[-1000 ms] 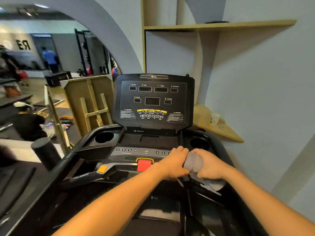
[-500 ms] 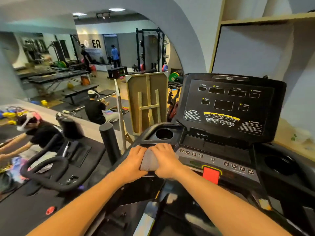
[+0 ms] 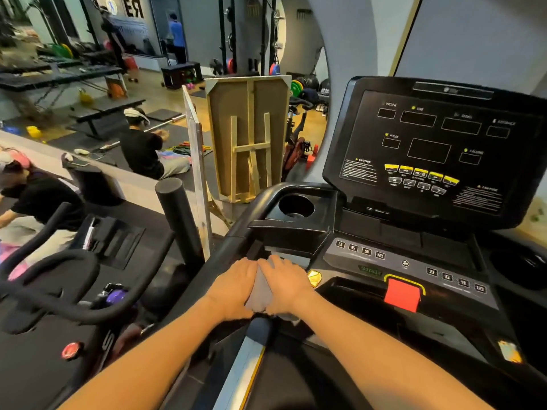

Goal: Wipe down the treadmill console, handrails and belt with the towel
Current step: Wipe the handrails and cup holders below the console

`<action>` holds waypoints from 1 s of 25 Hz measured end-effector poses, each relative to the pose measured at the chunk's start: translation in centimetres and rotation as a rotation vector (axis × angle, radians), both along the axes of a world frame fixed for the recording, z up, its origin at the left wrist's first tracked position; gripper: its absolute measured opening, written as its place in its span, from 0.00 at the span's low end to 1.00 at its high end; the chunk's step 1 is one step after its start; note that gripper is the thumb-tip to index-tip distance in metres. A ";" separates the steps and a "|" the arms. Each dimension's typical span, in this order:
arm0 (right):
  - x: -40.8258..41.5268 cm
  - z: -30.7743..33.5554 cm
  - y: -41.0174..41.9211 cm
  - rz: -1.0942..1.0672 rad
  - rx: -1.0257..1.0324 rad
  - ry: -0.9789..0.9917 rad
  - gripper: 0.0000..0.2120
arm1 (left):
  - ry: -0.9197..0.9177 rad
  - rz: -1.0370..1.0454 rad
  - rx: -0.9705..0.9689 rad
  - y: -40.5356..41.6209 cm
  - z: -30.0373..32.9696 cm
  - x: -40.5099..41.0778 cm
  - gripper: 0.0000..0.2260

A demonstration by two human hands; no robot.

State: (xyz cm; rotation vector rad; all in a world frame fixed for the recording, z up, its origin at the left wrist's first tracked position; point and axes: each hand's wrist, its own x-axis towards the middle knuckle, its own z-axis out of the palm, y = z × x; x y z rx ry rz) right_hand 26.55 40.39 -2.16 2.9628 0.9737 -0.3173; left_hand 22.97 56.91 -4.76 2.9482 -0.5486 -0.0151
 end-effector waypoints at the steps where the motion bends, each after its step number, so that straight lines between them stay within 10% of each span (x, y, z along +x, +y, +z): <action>1: 0.4 0.3 0.2 -0.021 -0.001 0.040 0.47 | 0.055 -0.001 -0.004 -0.1 0.7 0.7 0.28; 13: 7.7 2.5 1.2 -0.169 -0.130 0.846 0.37 | 0.855 -0.112 0.022 -0.4 2.7 9.5 0.36; 17: 5.9 2.1 0.9 -0.165 -0.045 0.688 0.35 | 0.512 -0.082 0.098 0.0 2.1 7.2 0.34; 21: 1.9 0.3 0.8 -0.049 -0.067 0.093 0.42 | -0.021 -0.002 -0.007 -0.2 -0.4 1.9 0.19; 25: -2.0 -3.8 0.7 0.060 -0.151 -0.343 0.48 | -0.260 0.136 -0.198 -1.0 -5.6 -2.5 0.29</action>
